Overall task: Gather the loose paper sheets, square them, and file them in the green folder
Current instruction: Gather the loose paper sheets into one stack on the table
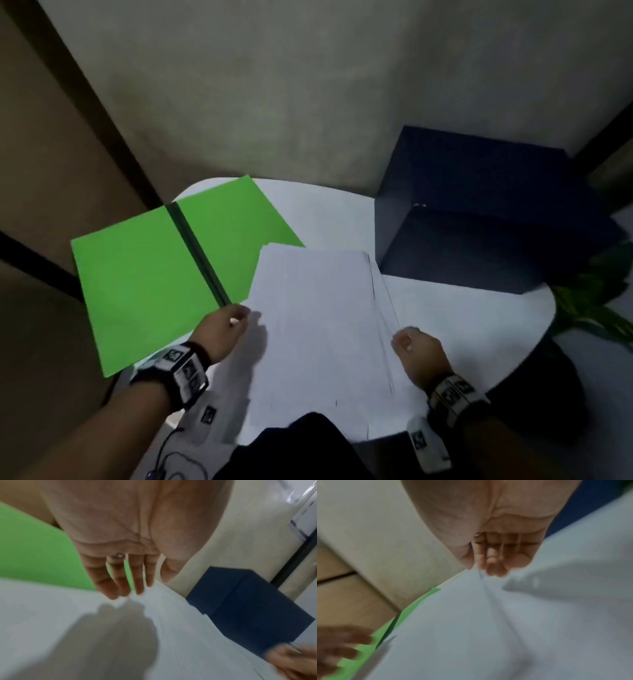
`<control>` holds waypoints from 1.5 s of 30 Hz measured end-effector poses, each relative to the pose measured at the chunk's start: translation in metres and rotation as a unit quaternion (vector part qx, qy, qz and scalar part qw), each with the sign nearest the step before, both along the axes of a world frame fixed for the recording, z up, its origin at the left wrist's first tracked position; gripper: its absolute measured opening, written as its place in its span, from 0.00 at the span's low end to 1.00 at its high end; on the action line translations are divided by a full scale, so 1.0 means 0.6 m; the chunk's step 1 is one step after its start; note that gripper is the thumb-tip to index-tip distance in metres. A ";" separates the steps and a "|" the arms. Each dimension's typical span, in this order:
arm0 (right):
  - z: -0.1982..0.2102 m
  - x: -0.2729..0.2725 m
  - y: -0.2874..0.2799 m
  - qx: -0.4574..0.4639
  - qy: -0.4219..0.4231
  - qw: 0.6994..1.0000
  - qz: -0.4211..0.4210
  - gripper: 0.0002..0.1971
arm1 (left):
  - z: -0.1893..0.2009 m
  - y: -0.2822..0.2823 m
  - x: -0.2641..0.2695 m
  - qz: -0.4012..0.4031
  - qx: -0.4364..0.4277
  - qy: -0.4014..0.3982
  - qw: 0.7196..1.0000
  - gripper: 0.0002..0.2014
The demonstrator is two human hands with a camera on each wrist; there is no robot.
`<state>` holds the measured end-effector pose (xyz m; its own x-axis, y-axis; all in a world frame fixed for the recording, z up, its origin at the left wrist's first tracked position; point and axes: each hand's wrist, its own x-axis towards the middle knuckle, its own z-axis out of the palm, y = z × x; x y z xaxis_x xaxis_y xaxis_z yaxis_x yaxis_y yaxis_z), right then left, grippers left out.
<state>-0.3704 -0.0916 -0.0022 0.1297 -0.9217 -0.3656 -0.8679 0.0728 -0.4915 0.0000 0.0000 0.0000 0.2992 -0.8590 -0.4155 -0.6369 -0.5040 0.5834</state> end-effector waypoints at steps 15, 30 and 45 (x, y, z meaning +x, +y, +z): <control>-0.048 0.132 -0.014 0.082 -0.035 0.989 -0.116 0.26 | -0.069 -0.085 -0.109 0.148 0.083 0.118 0.978 0.32; -0.035 0.170 -0.005 0.020 0.099 0.993 -0.066 0.41 | -0.018 -0.020 0.082 0.211 -0.043 0.141 0.966 0.08; -0.046 0.223 -0.034 0.108 0.023 0.982 -0.152 0.41 | -0.006 0.000 0.073 0.243 -0.064 0.306 0.918 0.15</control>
<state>-0.2366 -0.1117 -0.0295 -0.1603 -0.8151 -0.5567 -0.8105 0.4306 -0.3971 0.0436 -0.0001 -0.0037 0.4047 -0.7393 -0.5382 0.1134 -0.5434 0.8318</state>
